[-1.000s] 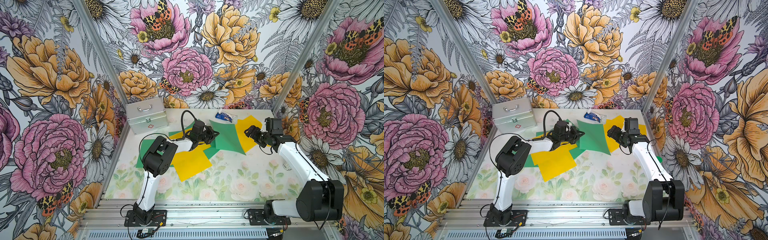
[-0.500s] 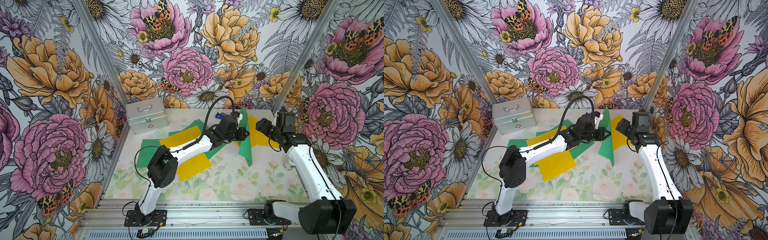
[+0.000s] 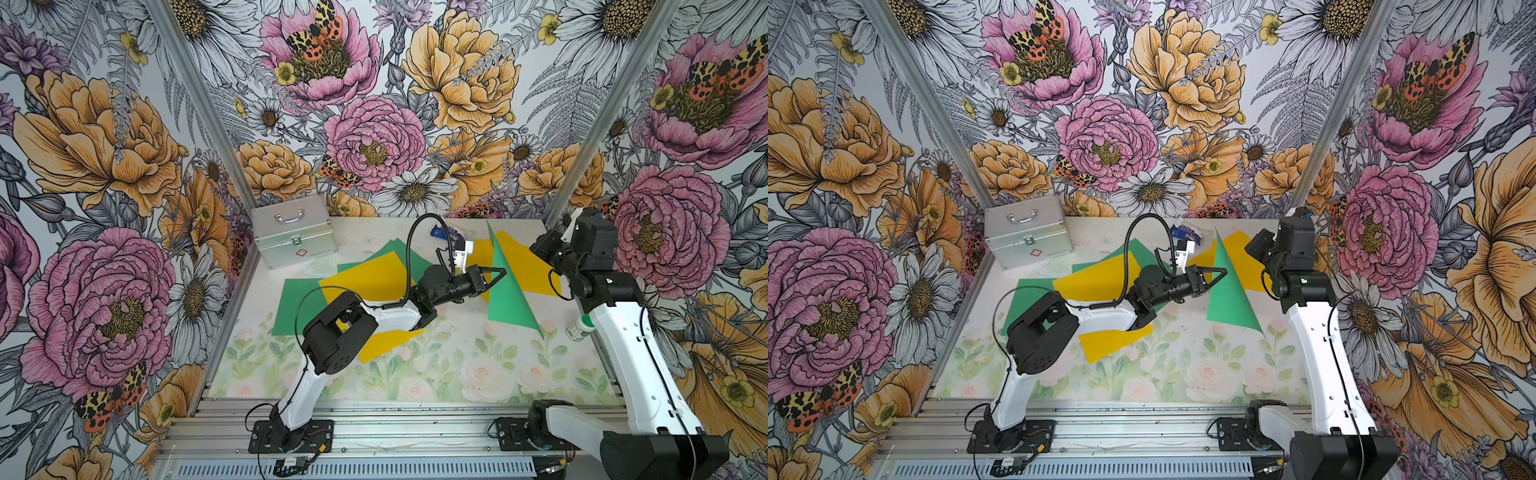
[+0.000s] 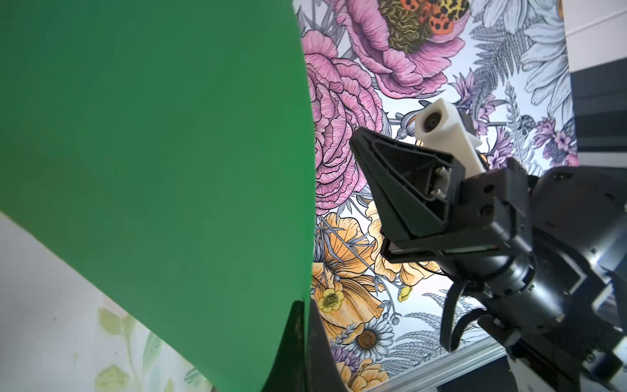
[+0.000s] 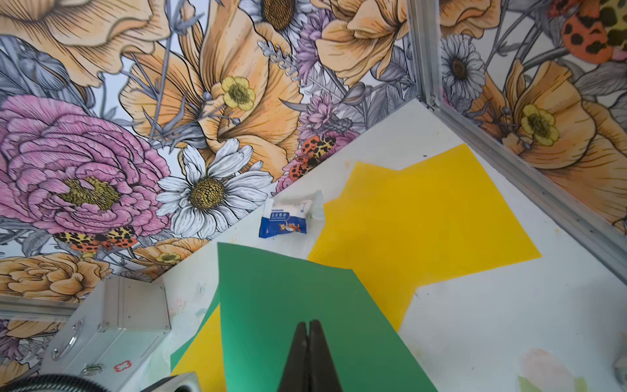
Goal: Sort the scattered colored papers by color
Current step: Place the colored paper at the center of the board.
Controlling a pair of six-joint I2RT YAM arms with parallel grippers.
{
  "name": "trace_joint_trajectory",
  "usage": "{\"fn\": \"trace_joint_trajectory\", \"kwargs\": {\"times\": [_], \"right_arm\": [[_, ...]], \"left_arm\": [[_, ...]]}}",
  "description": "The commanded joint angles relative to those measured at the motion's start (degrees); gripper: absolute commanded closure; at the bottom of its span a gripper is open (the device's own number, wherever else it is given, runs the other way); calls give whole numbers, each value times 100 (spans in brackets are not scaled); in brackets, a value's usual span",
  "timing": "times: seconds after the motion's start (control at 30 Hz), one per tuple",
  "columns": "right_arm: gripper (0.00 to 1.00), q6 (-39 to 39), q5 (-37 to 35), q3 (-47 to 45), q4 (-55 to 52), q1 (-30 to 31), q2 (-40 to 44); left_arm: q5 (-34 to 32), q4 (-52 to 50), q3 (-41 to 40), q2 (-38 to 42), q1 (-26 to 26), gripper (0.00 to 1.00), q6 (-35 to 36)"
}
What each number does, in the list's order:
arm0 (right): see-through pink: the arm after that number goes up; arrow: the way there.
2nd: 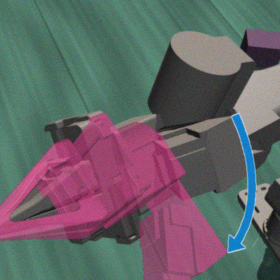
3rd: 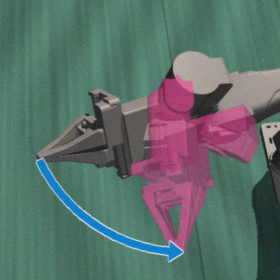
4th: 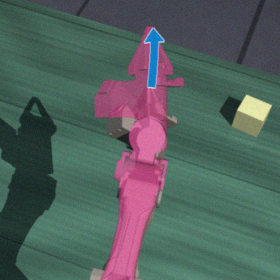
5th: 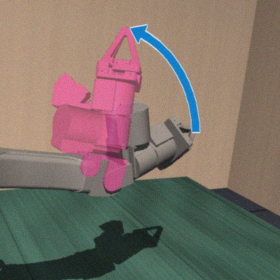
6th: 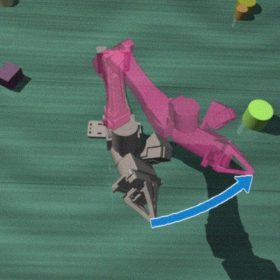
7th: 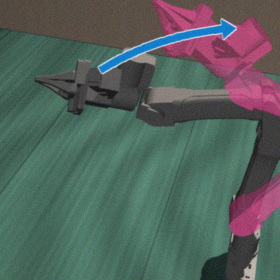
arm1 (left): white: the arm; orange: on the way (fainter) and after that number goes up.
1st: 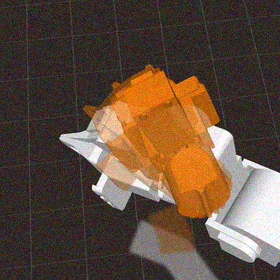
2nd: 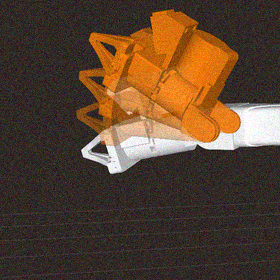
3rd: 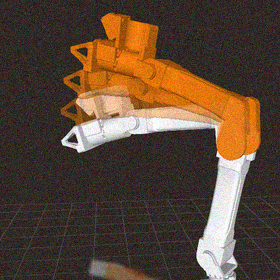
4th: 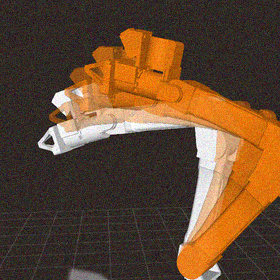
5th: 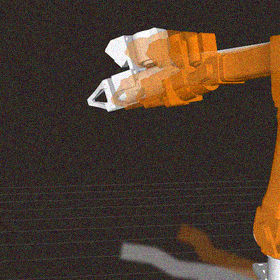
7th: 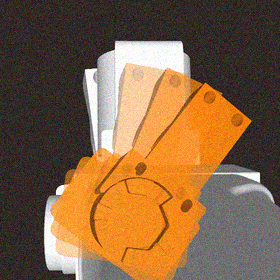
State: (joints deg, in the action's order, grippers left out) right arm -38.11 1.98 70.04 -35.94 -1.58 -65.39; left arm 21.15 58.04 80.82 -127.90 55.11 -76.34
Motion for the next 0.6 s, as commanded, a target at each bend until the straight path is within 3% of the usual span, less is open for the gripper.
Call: {"fn": "trace_joint_trajectory", "kwargs": {"times": [0.0,0.13,0.33,0.57], "right_arm": [[99,-74,180,-455,-23,-17,-71],[100,-73,167,-1068,14,-27,-27],[100,-200,344,-1907,281,-21,-65],[100,-323,672,-2730,720,-22,-316]], "left_arm": [[-254,341,-88,-465,167,100,-1066],[-363,-1170,-207,-231,317,100,-961],[-750,-2517,-598,264,438,100,-994],[-1518,-2898,-759,358,629,100,-1047]]}}
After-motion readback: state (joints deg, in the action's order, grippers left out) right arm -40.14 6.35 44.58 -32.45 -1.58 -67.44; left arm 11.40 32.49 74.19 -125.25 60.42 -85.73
